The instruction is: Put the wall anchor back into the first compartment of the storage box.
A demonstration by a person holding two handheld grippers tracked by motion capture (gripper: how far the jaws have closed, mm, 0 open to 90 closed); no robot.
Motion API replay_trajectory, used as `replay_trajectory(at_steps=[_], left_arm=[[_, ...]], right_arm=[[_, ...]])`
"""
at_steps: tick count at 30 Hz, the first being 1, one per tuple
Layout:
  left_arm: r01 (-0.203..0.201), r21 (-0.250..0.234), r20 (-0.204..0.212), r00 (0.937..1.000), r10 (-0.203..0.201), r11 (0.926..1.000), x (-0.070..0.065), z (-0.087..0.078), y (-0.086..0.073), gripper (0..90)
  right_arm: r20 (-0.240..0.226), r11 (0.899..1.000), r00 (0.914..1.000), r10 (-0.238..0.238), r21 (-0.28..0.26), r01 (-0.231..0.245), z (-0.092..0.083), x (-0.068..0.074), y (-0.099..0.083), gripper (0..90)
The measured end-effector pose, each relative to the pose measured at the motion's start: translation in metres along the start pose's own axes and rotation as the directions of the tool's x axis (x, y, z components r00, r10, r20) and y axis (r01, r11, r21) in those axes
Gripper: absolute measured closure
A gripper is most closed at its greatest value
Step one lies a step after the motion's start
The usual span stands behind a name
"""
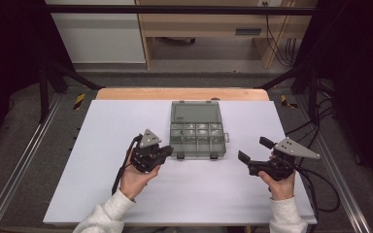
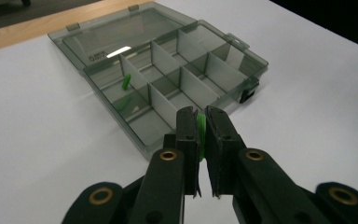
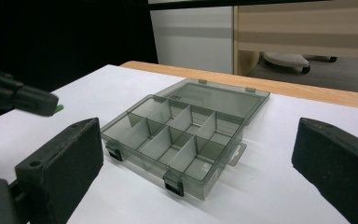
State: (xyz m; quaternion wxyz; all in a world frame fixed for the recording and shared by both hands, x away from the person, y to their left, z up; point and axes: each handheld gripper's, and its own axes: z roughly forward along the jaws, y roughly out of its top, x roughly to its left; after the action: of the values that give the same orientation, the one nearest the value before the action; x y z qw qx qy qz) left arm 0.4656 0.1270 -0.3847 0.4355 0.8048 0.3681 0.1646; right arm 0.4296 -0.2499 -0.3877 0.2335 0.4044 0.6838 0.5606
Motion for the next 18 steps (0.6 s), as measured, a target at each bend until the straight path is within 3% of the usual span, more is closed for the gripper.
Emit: replay_trajectory(at_steps=[9,18], left_arm=[[0.012,-0.031,-0.016,0.9998,-0.013,0.9994,0.017,0.011,0.025,84.0],[0.002,-0.027,-0.04,0.9992,-0.003,0.9996,0.029,0.028,0.041,84.0]], right_arm=[[0.003,1.0,1.0,-0.001,-0.002,0.001,0.0,0.0,0.0,2.3],[-0.001,1.0,1.0,0.002,-0.006,-0.002,0.0,0.0,0.0,2.2]])
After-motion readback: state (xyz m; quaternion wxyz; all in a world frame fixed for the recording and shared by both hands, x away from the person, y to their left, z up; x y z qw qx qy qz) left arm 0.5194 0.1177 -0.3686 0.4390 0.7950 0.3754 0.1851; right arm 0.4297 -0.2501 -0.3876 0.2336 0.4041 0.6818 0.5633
